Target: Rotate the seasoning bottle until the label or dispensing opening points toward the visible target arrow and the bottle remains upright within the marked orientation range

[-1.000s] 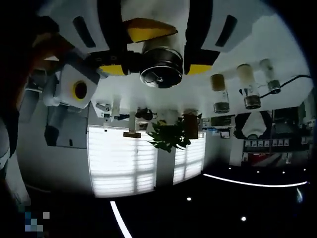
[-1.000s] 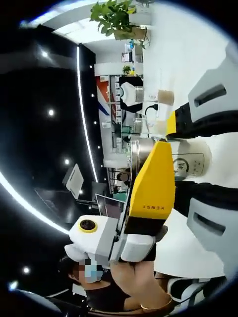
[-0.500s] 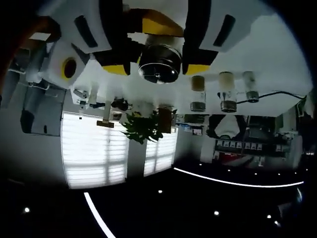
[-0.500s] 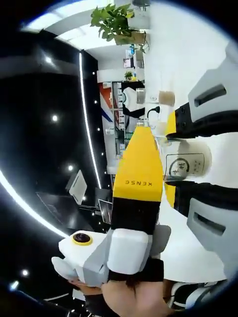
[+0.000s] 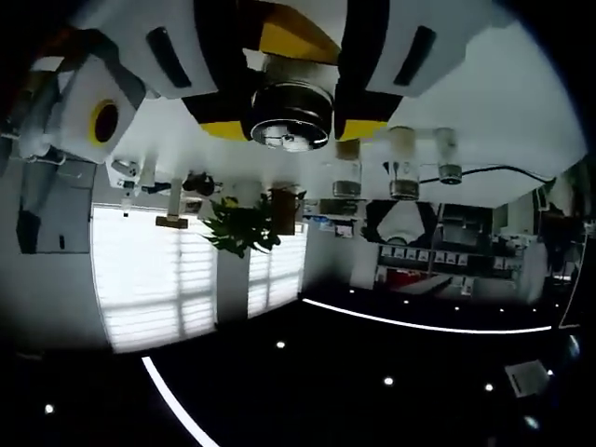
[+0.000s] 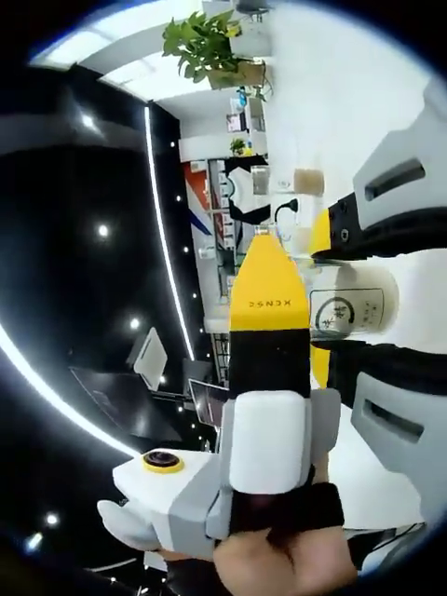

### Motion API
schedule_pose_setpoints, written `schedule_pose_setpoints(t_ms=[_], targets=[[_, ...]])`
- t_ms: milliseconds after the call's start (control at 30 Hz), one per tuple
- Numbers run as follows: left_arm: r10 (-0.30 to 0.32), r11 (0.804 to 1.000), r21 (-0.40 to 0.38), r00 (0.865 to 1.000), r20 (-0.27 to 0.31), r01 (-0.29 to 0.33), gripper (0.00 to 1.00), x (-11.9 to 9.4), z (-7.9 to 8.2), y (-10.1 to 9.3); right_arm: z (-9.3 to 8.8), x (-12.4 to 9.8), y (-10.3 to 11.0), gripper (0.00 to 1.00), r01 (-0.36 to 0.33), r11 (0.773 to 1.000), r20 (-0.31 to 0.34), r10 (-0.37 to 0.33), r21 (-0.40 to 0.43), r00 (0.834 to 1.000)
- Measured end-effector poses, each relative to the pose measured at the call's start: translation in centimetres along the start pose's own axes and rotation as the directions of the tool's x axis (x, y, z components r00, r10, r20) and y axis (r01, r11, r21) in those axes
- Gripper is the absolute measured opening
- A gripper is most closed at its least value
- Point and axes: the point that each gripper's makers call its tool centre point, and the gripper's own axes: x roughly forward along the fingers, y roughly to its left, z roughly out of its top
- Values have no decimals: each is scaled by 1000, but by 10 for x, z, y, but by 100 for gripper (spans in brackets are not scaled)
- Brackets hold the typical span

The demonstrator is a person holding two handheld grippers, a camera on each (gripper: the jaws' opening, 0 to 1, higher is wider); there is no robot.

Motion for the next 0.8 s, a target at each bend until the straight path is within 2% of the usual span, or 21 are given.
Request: schedule_pose_setpoints(t_ms=[300,433,567,633,733,800], targets=[[-55,998,33,998,-10,55,36,1,-1,-4,-1,-1,-3,31,-5,999,-17,5,-46,1000],[-88,996,27,996,18,87,36,0,5,-4,6,-2,-5,31,-19,998,1,19,-57,1000],[-95,995,31,995,23,94,36,1,7,0,7,0,-3,35,-48,999,0,48,-21,999],[-95,995,40,995,33,93,36,0,11,2,0,2,5,41,-120,989,-25,122,92,992],[-88,995,44,995,49,86,35,-2,16,9,-3,1,3,54,-126,977,-30,133,171,991],[-91,995,42,995,48,89,34,-2,16,10,-2,0,2,56,-132,982,-28,137,137,990]])
